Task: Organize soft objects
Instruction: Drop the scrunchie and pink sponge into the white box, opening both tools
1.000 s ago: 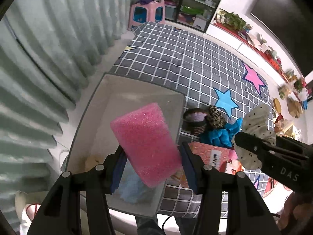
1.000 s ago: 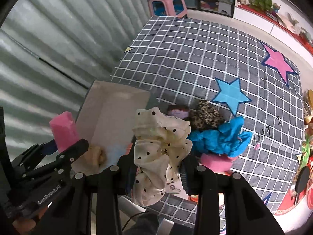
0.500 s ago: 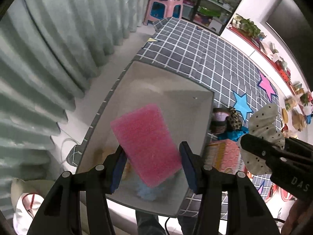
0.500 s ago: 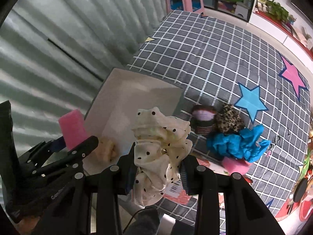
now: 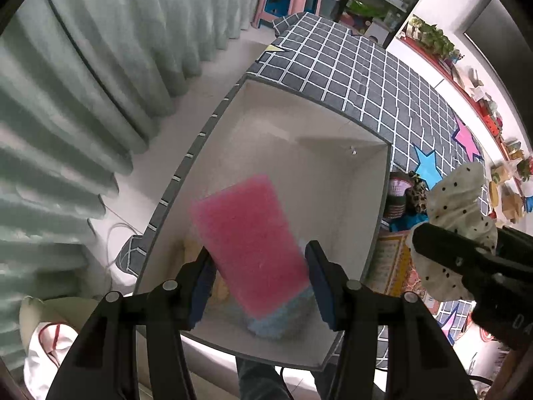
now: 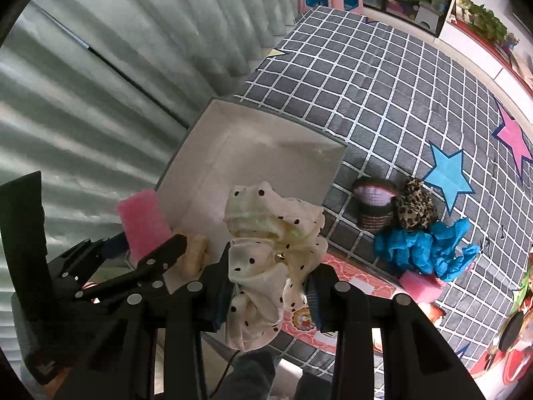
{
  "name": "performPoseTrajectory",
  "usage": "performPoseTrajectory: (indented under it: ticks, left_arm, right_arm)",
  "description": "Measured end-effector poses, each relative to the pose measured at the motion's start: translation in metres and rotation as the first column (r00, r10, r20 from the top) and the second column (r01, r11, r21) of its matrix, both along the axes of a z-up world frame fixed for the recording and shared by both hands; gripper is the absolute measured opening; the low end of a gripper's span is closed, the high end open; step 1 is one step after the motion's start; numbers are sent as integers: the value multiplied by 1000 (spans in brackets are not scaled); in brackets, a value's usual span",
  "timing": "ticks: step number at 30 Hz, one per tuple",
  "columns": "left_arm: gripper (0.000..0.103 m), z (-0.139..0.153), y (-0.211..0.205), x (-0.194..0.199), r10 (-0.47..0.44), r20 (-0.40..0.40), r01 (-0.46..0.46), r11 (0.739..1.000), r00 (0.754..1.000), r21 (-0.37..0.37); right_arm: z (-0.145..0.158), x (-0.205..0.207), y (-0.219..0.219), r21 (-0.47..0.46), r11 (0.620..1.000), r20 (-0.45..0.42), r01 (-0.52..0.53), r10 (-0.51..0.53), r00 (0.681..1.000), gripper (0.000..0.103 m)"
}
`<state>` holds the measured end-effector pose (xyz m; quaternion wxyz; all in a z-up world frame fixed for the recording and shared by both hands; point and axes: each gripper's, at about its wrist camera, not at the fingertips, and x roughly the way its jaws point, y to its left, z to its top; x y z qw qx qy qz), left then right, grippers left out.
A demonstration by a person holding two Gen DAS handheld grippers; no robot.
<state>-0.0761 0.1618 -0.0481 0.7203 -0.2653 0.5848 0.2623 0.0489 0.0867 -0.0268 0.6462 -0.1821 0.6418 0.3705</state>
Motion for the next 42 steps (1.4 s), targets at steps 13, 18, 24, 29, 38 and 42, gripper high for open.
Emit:
performPoseTrajectory:
  ticks: [13,18,24,29,38,42]
  left_arm:
    - [58,-14,12,2,1,-46,-1,1000,999,10]
    - [58,-21,16,4,4,-63,-3,1000,998,14]
    - [58,-29,19,7,1,-84,1,1000,997,18]
    - [58,-35,19,9,-5,-102,7,1000,995,17]
    - [60,-41,18,10,-13,-110,15,1000,994,12]
    - [68,-41,18,8,-5,-109,6,1000,994,9]
  right_arm:
    - [-10,-2,22,-4,1000,-28,-24,24,999,39]
    - [-15,-2,32,-6,999,-40,-33,33,999,39]
    - [-24,1,39,-20,999,-52,-35,34,998,39]
    - [-32,5,40,-32,999,-68,-19,17,998,39]
    - [-37,6,42,-31,999,-87,-11,8,996,39]
    - [-38,7,42,-26,1000,-94,-12,9,996,46]
